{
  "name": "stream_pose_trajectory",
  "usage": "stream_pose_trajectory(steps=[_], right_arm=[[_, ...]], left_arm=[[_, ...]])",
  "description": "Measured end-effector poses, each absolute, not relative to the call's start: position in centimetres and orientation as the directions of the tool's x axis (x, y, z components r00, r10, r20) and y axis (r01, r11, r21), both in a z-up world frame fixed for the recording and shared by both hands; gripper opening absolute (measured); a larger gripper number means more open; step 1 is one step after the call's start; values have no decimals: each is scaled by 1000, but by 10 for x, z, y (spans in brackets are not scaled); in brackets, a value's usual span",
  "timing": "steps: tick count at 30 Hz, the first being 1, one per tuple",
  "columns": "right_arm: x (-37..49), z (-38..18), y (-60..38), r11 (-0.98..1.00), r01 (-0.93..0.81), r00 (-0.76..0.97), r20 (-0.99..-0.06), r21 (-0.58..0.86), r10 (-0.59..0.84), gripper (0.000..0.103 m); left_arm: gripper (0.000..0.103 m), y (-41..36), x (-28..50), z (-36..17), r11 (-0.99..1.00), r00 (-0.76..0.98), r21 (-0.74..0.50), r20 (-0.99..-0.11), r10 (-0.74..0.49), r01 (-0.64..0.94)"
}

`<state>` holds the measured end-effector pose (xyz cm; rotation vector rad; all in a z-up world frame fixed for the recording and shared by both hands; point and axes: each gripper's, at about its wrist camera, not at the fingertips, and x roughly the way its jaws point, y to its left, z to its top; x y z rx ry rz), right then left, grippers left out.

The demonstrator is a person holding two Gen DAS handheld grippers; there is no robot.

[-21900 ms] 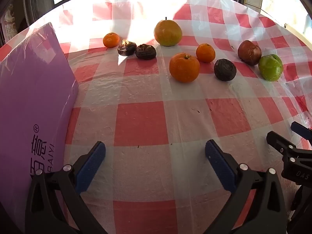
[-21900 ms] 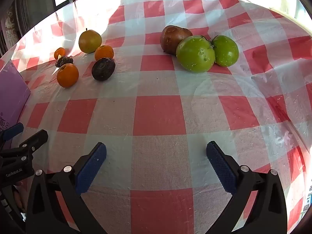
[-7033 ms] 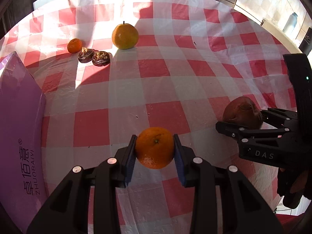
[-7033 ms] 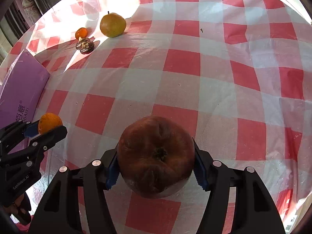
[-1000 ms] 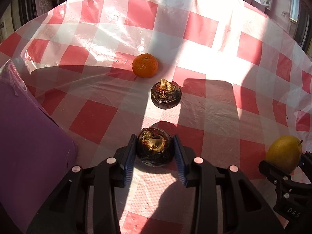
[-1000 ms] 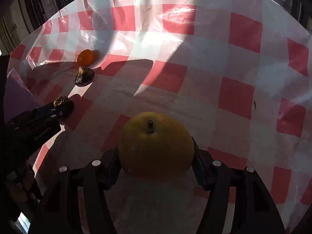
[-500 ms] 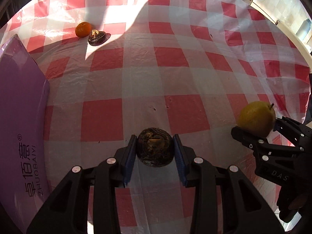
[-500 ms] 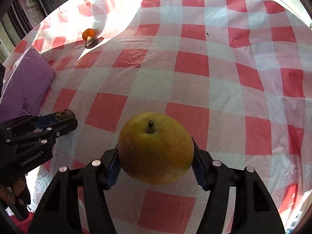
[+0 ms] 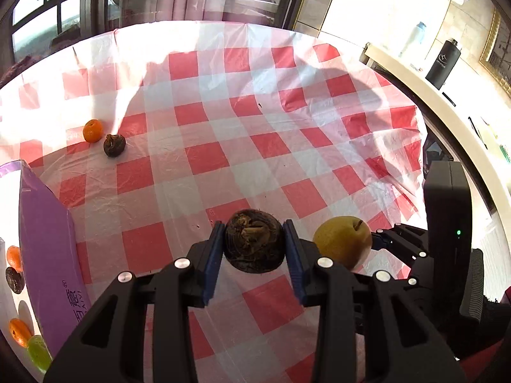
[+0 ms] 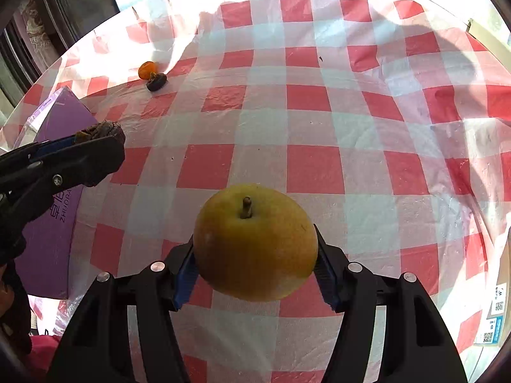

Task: Organize fruits
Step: 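Carry the pear and persimmon over the white box and open both tools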

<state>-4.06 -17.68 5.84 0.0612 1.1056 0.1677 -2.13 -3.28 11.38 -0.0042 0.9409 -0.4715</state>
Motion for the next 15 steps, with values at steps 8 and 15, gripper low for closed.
stream_pose_trajectory(steps=[8,15], right_arm=[[-47,106,-121,965,-223,500,-833,141,237,61],[-49,144,-54,899,-401,494,-785,176,374,61]], left_arm=[[37,59,-34,164,940,630,-241,-698,-340,241],[37,148,-57,174,978,667,-190,-719,-195,82]])
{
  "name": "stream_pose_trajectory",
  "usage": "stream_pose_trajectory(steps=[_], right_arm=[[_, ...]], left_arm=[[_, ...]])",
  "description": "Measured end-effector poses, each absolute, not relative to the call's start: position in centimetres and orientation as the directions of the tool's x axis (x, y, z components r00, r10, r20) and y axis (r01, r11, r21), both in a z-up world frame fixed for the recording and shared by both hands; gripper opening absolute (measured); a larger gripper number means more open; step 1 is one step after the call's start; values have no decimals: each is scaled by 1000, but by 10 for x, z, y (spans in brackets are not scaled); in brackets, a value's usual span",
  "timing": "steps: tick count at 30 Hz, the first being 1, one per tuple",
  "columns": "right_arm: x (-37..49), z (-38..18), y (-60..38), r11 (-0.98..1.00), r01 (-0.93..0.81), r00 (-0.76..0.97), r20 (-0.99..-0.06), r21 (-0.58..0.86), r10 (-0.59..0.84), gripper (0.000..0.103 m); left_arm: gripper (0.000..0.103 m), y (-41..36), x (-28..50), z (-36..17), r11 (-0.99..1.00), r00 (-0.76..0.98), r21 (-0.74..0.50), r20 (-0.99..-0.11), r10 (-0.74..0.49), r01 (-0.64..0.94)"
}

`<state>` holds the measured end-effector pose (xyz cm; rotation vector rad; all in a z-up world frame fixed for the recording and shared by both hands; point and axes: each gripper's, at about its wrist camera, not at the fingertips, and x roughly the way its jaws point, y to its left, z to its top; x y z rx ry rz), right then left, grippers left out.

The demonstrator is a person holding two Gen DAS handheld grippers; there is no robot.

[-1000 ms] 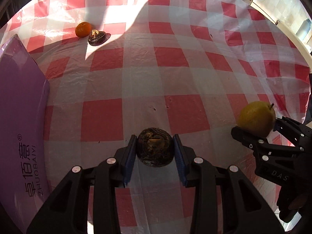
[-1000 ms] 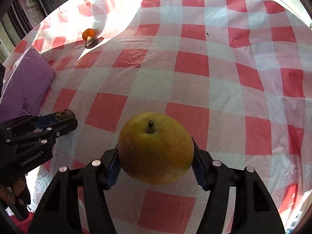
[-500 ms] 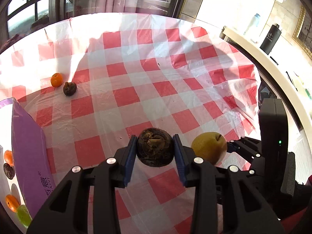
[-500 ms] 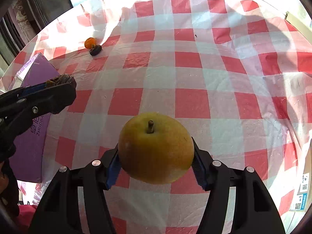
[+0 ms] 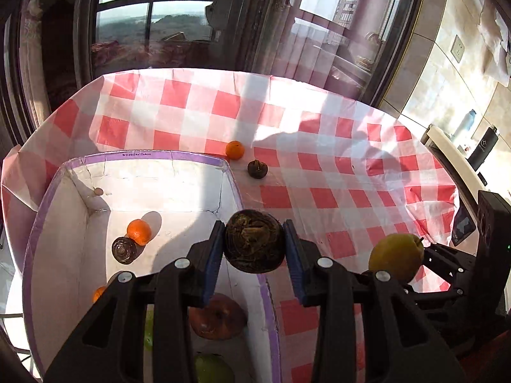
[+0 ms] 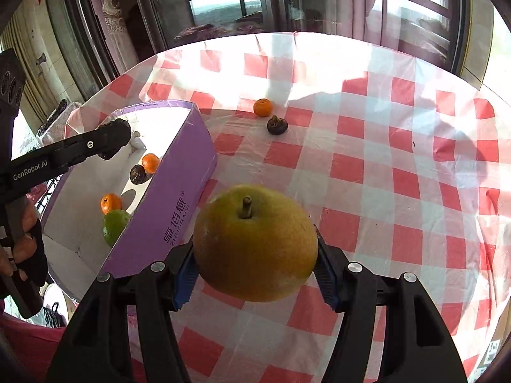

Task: Organize fruits
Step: 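Carry the pear and persimmon over the white box and open both tools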

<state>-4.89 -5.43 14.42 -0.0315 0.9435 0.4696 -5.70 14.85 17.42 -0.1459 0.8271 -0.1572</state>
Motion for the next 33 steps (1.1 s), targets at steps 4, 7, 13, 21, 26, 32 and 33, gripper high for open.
stream_pose_trajectory(steps=[4,7,13,21,26,32,33], right_arm=[[-55,164,-7,830,-529,466,-757,176,458,61],[-63,172,31,758,-630,421,-747,168,515,61],[-85,156,108,587,-796,244,-808,150,537,61],[-133,124,186,311,-948,76,-907,62,414,61],[-142,105,217,241,-970,31,-951,46,309,61],[-145,97,245,214,-974,-17,-967,74,255,62],[-143,95,247,223,-970,-38,-968,95,248,62]], left_arm=[[37,194,-60,166,990,642,-136,-757,-119,23],[37,219,-54,159,997,622,-72,-780,-68,18],[37,249,-24,136,995,532,-16,-844,-67,99],[37,249,23,100,963,386,-30,-912,-136,268],[37,226,28,85,912,332,-8,-930,-157,410],[37,203,25,68,840,271,11,-949,-162,542],[37,206,27,65,846,268,12,-951,-155,533]])
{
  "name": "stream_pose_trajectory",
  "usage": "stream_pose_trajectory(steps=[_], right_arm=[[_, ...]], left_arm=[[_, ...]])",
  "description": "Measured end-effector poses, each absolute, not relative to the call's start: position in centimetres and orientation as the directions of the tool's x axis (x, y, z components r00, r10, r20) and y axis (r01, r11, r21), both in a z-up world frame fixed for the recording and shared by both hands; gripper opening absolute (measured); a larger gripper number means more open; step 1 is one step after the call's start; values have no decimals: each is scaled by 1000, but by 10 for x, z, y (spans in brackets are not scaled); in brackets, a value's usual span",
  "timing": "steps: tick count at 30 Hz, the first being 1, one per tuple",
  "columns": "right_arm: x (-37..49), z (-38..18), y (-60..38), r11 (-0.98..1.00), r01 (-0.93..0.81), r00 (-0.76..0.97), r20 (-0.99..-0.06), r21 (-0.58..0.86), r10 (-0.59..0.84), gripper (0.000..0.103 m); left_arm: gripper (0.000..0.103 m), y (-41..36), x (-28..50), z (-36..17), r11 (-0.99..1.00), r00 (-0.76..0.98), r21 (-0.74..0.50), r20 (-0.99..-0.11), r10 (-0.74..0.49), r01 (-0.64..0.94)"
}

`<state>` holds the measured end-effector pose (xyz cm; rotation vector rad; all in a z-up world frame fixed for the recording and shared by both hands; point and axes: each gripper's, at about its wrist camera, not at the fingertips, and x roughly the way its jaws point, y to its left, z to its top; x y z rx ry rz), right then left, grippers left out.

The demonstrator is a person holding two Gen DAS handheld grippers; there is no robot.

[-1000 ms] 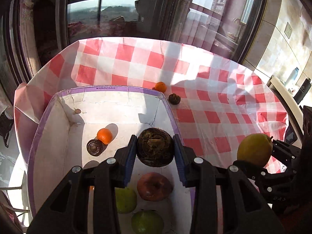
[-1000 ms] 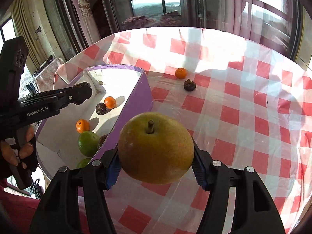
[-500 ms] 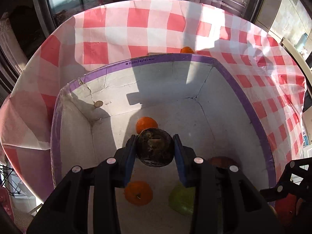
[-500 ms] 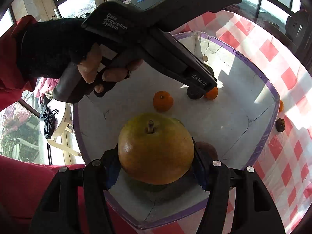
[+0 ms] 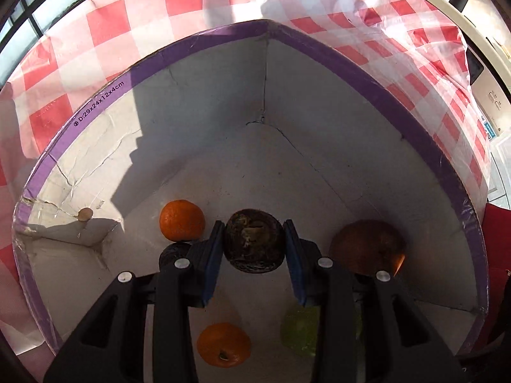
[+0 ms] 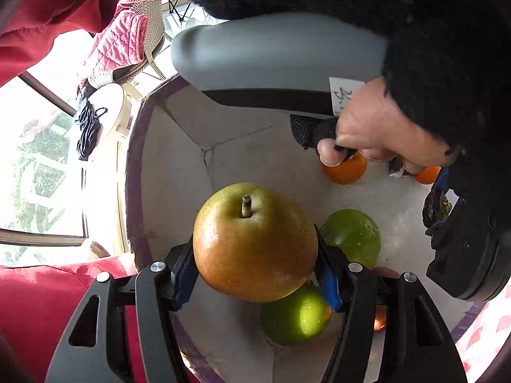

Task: Organize fruits
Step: 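Carry the pear and persimmon over the white box and open both tools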

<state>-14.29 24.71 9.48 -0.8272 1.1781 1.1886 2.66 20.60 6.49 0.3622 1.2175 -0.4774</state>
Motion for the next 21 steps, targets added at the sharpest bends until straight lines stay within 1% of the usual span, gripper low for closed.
stream_pose_trajectory(steps=[1,3,13,17,21], right_arm=[[-141,93,248,231,-966,-55,-969,113,241,62],[-138,91,247,250,-959,-72,-967,135,245,62],[-135,86,247,296,-943,-75,-963,153,260,62],[-125,87,243,338,-927,-68,-960,161,271,64],[-124,91,242,340,-926,-64,-956,164,286,64]], left_arm=[[37,210,28,61,854,267,20,-954,-140,519],[37,216,29,57,855,255,3,-955,-151,519],[37,212,25,45,838,275,43,-953,-129,544],[38,204,22,36,824,262,49,-957,-122,564],[38,199,24,30,830,254,46,-960,-116,557]])
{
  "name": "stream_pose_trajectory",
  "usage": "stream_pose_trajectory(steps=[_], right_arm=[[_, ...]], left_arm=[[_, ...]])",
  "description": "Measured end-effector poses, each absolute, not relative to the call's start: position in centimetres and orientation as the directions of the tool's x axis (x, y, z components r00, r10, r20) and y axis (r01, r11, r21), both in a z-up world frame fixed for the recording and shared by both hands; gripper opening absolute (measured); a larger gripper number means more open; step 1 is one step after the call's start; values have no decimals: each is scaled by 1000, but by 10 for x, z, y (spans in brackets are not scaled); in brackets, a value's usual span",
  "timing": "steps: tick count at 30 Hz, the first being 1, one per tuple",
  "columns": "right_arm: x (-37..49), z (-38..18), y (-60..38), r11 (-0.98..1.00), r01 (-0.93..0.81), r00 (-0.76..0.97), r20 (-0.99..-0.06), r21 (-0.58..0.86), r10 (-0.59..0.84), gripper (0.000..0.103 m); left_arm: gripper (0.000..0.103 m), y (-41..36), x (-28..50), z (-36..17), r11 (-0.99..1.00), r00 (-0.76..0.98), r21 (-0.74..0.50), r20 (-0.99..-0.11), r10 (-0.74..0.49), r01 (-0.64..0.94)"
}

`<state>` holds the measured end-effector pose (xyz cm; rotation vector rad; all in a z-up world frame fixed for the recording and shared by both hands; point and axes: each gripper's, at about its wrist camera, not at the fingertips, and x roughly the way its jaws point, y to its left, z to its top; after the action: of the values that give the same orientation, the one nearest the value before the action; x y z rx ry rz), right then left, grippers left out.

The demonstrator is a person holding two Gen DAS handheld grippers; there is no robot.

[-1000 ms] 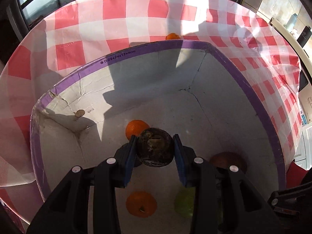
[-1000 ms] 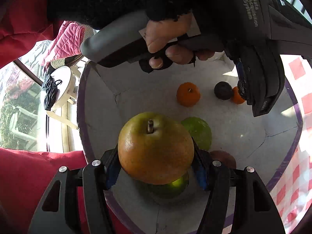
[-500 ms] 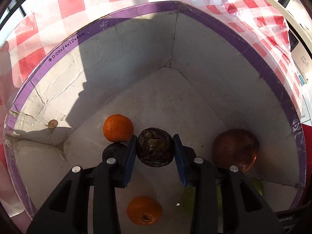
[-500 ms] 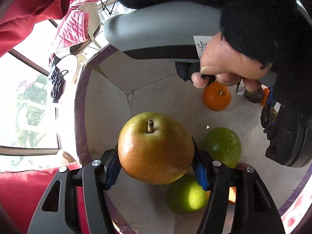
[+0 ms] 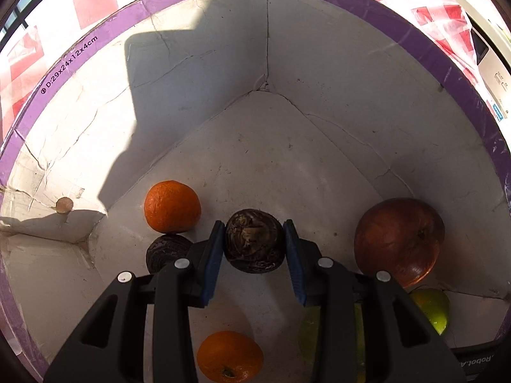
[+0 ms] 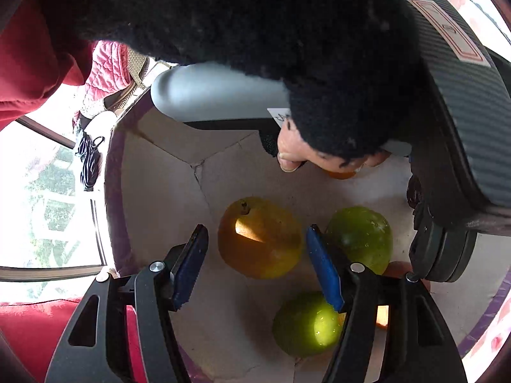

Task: Organize fruits
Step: 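Carry the pear and persimmon over the white box and open both tools, then move both open tools back to the tangerine and last dried persimmon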

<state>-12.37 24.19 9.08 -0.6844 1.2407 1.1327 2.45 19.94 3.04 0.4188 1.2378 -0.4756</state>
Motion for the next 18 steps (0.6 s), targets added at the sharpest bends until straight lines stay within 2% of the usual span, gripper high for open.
stream_pose_trajectory(steps=[5,6,8,10,13,18], right_arm=[[-127,96,242,325,-933,-53,-952,155,301,73],[-125,98,241,325,-933,-53,-951,156,305,73],[-124,101,238,323,-933,-52,-947,159,317,73],[-122,104,235,323,-933,-46,-943,158,329,74],[-118,114,229,329,-932,-21,-929,151,369,74],[-96,144,204,367,-907,-6,-877,207,480,74]], left_arm=[[39,202,25,29,841,260,49,-959,-111,539],[42,201,24,30,843,264,50,-958,-111,536],[55,205,21,32,847,277,52,-954,-115,529],[75,207,17,35,853,293,51,-948,-122,519],[87,208,17,40,863,305,43,-943,-130,503],[91,208,19,52,873,330,82,-939,-93,480]])
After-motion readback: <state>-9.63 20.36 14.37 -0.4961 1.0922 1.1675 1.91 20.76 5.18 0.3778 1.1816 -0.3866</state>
